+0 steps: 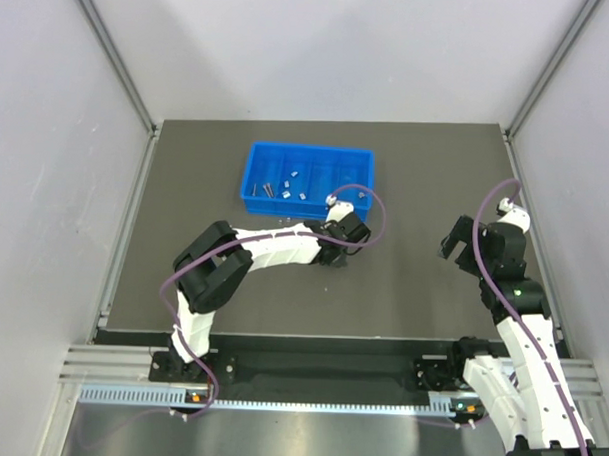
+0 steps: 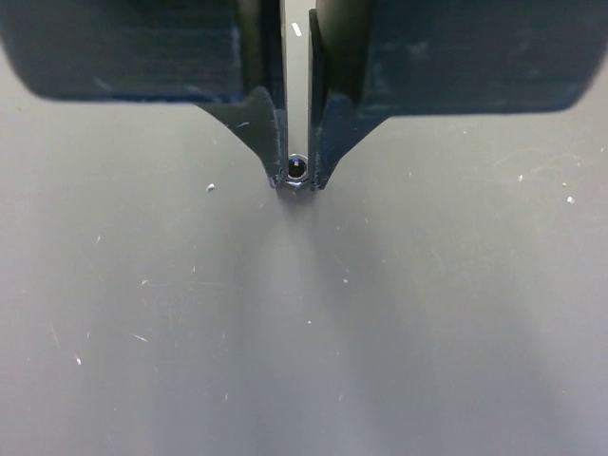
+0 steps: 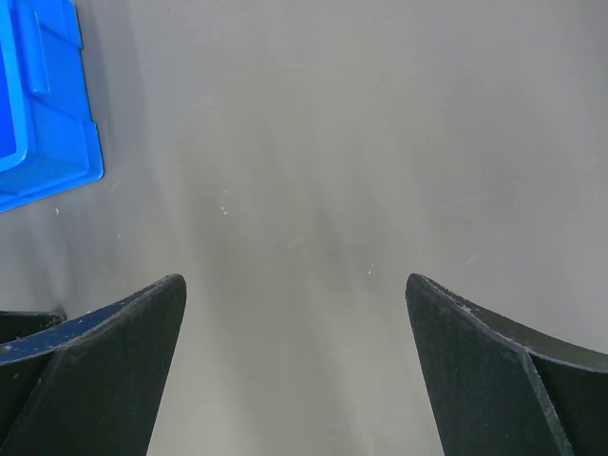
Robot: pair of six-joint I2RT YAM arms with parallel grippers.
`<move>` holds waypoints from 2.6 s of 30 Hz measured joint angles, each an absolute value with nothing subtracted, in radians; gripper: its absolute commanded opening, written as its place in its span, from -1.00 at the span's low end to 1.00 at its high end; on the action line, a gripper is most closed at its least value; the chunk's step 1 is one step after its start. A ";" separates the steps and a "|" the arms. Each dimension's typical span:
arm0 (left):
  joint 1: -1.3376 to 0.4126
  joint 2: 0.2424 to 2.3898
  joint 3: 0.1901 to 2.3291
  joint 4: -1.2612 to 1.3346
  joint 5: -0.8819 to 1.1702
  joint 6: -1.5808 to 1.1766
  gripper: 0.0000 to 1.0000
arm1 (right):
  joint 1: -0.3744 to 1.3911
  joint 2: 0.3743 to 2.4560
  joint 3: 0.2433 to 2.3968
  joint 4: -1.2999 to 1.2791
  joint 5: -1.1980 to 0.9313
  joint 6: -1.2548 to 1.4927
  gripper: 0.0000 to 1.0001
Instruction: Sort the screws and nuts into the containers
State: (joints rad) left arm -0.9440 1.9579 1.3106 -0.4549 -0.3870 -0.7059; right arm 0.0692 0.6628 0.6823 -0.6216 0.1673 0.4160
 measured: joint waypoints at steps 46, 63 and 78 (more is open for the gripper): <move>-0.754 1.567 1.121 -0.491 -0.410 -0.629 0.48 | 0.113 1.000 0.574 -0.570 0.089 0.630 0.33; -0.701 1.478 1.008 -0.462 -0.408 -0.617 0.50 | 0.167 1.134 0.568 -0.579 0.160 0.667 0.03; -0.682 1.458 0.988 -0.462 -0.408 -0.607 0.50 | 0.186 1.191 0.563 -0.540 0.187 0.665 -0.25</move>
